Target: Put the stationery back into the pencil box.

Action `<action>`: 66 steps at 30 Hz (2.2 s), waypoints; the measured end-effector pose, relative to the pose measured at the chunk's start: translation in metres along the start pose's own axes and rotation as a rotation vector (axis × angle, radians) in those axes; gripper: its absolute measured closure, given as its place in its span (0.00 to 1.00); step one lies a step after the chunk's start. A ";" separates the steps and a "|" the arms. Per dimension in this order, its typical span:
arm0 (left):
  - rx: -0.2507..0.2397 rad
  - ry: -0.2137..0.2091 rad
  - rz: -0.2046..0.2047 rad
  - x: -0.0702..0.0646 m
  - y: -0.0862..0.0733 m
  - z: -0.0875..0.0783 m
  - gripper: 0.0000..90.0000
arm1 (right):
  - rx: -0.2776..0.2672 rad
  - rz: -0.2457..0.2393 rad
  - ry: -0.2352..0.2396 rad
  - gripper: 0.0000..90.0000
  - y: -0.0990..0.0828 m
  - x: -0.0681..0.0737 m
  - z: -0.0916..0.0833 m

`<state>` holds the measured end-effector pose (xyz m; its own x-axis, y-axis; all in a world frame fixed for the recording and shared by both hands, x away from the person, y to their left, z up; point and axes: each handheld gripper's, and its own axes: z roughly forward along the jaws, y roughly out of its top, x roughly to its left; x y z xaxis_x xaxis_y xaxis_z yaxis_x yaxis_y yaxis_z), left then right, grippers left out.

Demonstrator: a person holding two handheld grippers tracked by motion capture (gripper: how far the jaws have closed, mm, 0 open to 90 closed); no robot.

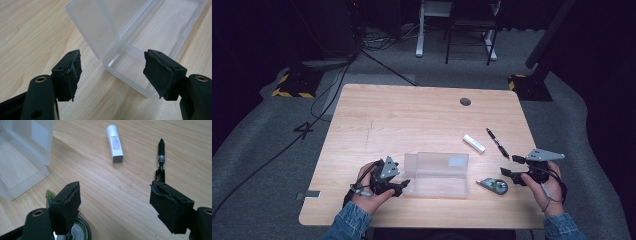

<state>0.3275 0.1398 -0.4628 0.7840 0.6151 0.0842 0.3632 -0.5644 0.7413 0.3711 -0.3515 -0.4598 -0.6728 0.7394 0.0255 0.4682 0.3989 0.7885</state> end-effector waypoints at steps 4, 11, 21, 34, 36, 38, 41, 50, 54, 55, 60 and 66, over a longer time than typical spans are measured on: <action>0.004 0.017 -0.028 0.002 -0.004 -0.006 0.33 | 0.001 -0.005 0.015 0.27 0.003 0.004 -0.001; 0.042 0.052 -0.059 0.008 -0.017 -0.013 0.32 | 0.054 -0.041 0.076 0.23 0.011 0.015 -0.002; 0.116 0.062 -0.096 0.022 -0.035 -0.009 0.28 | 0.159 -0.103 0.175 0.19 0.016 0.032 0.009; 0.159 0.072 -0.155 0.037 -0.051 -0.006 0.26 | 0.268 -0.183 0.216 0.25 0.019 0.048 0.033; 0.150 0.070 -0.164 0.038 -0.053 -0.005 0.26 | 0.302 -0.209 0.212 0.29 0.019 0.051 0.038; 0.143 0.064 -0.169 0.040 -0.054 -0.004 0.25 | 0.328 -0.216 0.204 0.32 0.018 0.051 0.041; 0.139 0.054 -0.179 0.041 -0.055 -0.004 0.25 | 0.356 -0.225 0.198 0.35 0.017 0.051 0.043; 0.119 0.045 -0.196 0.043 -0.058 -0.003 0.23 | 0.387 -0.232 0.199 0.41 0.016 0.053 0.047; 0.100 0.042 -0.192 0.044 -0.060 -0.002 0.22 | 0.396 -0.238 0.193 0.42 0.015 0.052 0.047; 0.097 0.041 -0.192 0.044 -0.060 -0.002 0.21 | 0.403 -0.240 0.186 0.43 0.015 0.052 0.047; 0.084 0.041 -0.188 0.045 -0.061 -0.001 0.20 | 0.418 -0.247 0.176 0.48 0.015 0.051 0.046; 0.079 0.044 -0.182 0.045 -0.062 -0.001 0.20 | 0.423 -0.247 0.172 0.58 0.015 0.051 0.044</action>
<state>0.3398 0.2028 -0.5042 0.6800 0.7330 -0.0163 0.5362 -0.4821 0.6929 0.3685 -0.2837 -0.4734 -0.8604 0.5096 -0.0014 0.4500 0.7612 0.4670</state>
